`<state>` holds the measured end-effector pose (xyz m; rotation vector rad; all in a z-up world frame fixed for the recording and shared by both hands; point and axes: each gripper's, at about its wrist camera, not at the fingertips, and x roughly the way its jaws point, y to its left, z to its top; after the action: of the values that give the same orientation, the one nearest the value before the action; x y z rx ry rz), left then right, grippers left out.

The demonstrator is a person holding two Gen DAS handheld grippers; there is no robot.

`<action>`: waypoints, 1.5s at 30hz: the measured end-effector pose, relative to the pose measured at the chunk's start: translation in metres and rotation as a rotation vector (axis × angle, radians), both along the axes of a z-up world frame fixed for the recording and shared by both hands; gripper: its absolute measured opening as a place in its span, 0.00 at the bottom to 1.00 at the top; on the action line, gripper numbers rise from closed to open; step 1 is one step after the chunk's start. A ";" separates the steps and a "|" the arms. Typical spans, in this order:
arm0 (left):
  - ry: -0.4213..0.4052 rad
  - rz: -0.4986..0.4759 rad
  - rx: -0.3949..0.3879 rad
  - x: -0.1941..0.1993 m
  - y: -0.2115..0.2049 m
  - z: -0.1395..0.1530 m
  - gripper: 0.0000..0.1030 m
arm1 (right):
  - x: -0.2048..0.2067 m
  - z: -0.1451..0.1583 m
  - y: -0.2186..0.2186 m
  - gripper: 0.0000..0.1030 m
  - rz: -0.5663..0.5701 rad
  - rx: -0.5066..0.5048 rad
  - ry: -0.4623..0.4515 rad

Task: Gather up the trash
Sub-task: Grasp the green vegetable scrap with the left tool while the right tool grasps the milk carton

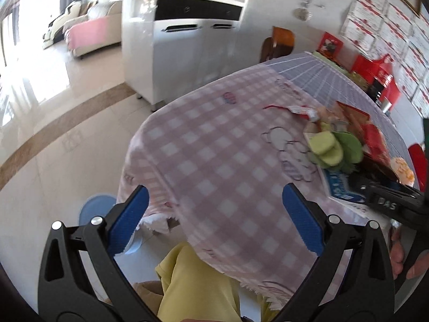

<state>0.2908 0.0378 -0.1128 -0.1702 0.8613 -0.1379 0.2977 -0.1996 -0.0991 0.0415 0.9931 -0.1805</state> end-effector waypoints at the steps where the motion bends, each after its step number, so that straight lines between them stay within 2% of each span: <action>1: 0.007 0.015 -0.001 0.000 0.003 -0.001 0.95 | -0.003 0.001 -0.001 0.68 0.004 -0.005 -0.011; 9: 0.001 0.050 0.017 -0.013 0.009 0.004 0.95 | -0.027 0.014 0.000 0.68 0.031 -0.048 -0.092; 13: -0.010 0.041 0.026 -0.022 0.001 0.010 0.95 | -0.041 0.028 -0.010 0.68 0.022 -0.012 -0.132; 23: -0.082 -0.079 0.044 -0.031 -0.049 0.041 0.95 | -0.091 0.071 -0.034 0.68 0.016 0.074 -0.252; 25: -0.074 -0.105 0.055 -0.024 -0.065 0.044 0.95 | -0.099 0.078 -0.040 0.68 0.004 0.075 -0.271; 31: -0.025 -0.184 0.025 0.007 -0.098 0.046 0.95 | -0.121 0.097 -0.065 0.69 -0.042 0.050 -0.342; 39: 0.041 -0.220 0.054 0.055 -0.145 0.021 0.95 | -0.109 0.084 -0.094 0.69 -0.100 0.068 -0.310; 40: 0.047 -0.217 0.056 0.057 -0.147 0.017 0.90 | -0.107 0.082 -0.095 0.69 -0.102 0.071 -0.305; 41: 0.066 -0.214 0.071 0.062 -0.151 0.011 0.82 | -0.104 0.080 -0.096 0.69 -0.103 0.074 -0.302; 42: 0.081 -0.217 0.079 0.063 -0.152 0.006 0.49 | -0.103 0.079 -0.098 0.69 -0.103 0.077 -0.299; 43: 0.107 -0.226 0.078 0.066 -0.152 0.002 0.38 | -0.103 0.078 -0.099 0.69 -0.104 0.078 -0.297; 45: 0.091 -0.207 0.062 0.064 -0.145 0.007 0.28 | -0.101 0.076 -0.100 0.69 -0.105 0.077 -0.294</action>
<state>0.3544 -0.1068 -0.1054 -0.0293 0.9720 -0.2985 0.1965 -0.2998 -0.0228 0.1865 0.7043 -0.2255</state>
